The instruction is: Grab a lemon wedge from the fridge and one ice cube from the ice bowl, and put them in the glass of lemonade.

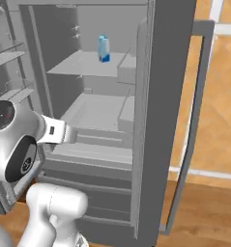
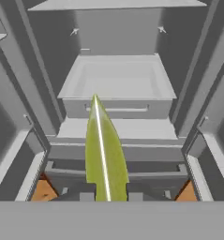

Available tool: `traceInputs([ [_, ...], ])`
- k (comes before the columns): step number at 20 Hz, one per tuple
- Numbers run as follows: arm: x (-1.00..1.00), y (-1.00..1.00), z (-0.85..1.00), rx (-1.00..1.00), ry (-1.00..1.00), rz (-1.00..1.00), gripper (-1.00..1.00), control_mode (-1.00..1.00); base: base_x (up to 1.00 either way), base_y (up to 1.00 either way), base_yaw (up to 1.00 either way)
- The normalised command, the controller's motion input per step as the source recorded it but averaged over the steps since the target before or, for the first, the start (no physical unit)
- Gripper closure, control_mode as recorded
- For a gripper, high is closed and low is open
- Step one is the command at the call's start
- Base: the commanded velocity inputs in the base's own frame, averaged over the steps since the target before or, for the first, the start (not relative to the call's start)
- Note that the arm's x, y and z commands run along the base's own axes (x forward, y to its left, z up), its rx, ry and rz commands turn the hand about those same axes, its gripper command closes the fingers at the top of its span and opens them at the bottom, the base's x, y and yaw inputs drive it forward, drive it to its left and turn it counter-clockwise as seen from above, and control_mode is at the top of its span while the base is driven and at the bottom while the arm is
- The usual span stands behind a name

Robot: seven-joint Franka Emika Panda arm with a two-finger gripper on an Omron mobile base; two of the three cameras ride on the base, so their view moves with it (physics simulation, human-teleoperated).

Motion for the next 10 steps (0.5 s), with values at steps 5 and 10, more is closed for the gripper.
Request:
traceInputs([
  [5,0.00,0.00,0.00,0.00,0.00,0.00,1.00,1.00,-0.94,0.07,0.00],
  [10,0.00,0.00,0.00,0.00,0.00,0.00,1.00,1.00,-0.59,0.33,0.00],
])
